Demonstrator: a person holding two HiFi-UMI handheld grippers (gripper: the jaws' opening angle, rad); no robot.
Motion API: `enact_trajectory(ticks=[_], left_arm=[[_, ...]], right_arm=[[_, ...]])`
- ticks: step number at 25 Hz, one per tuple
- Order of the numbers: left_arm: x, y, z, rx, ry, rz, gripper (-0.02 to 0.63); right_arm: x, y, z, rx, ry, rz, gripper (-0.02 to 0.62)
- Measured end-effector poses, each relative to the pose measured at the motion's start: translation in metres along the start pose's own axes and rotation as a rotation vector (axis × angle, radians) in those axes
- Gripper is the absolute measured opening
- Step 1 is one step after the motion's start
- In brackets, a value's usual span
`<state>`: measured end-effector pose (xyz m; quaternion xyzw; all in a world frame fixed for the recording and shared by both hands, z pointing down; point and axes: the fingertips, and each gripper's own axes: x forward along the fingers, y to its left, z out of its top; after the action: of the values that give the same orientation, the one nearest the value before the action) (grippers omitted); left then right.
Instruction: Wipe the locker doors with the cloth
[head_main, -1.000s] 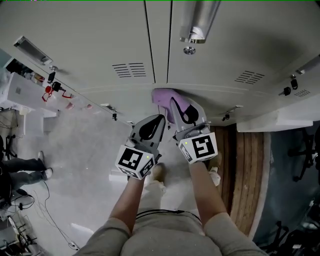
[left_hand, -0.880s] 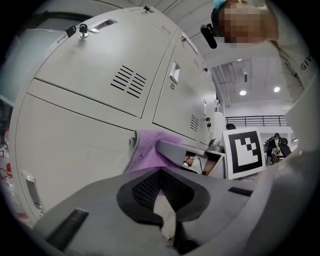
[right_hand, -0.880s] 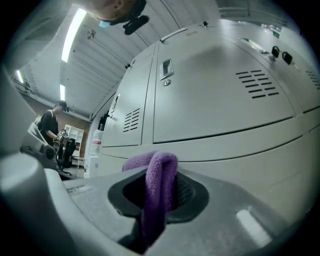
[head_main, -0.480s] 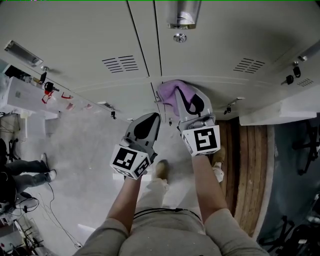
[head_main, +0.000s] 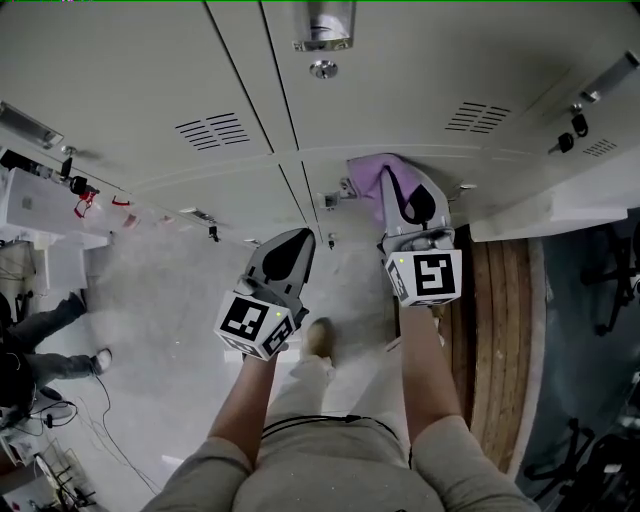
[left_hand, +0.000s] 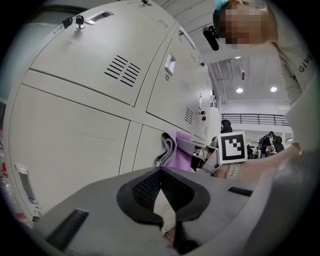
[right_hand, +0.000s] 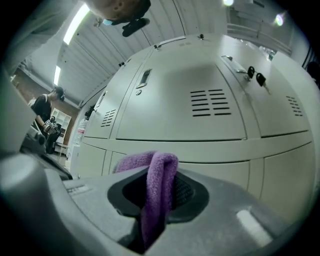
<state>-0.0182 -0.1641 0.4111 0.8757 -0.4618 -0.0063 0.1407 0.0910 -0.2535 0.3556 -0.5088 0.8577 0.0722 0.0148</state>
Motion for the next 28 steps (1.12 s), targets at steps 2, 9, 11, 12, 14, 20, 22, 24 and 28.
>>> enact_trajectory(ticks=[2, 9, 11, 12, 14, 20, 22, 24, 28], left_arm=[[0.002, -0.001, -0.002, 0.000, 0.006, -0.003, -0.002], [0.011, -0.009, -0.006, 0.006, 0.019, -0.029, -0.002], [0.013, -0.012, -0.007, 0.004, 0.023, -0.034, -0.002], [0.014, -0.013, -0.007, 0.003, 0.023, -0.036, -0.002], [0.015, -0.014, -0.007, 0.001, 0.023, -0.041, -0.002], [0.014, -0.013, -0.008, -0.002, 0.025, -0.040, -0.002], [0.011, -0.010, -0.008, -0.005, 0.020, -0.038, -0.002], [0.008, -0.008, -0.008, -0.009, 0.014, -0.036, -0.002], [0.002, 0.001, -0.006, -0.029, -0.007, -0.032, -0.002]], right_arm=[[-0.007, -0.017, -0.004, -0.006, 0.008, -0.031, 0.066], [-0.027, -0.070, -0.009, -0.012, 0.020, -0.138, 0.064], [-0.033, -0.085, -0.010, -0.007, 0.022, -0.171, 0.064], [-0.036, -0.093, -0.011, 0.000, 0.023, -0.188, 0.064], [-0.042, -0.107, -0.013, 0.012, 0.025, -0.219, 0.064], [-0.055, -0.131, -0.019, 0.039, 0.038, -0.292, 0.064], [-0.059, -0.121, -0.015, 0.055, 0.003, -0.287, 0.060], [-0.060, -0.096, -0.012, 0.063, -0.027, -0.237, 0.060], [-0.044, -0.022, -0.014, 0.068, -0.031, -0.071, 0.060]])
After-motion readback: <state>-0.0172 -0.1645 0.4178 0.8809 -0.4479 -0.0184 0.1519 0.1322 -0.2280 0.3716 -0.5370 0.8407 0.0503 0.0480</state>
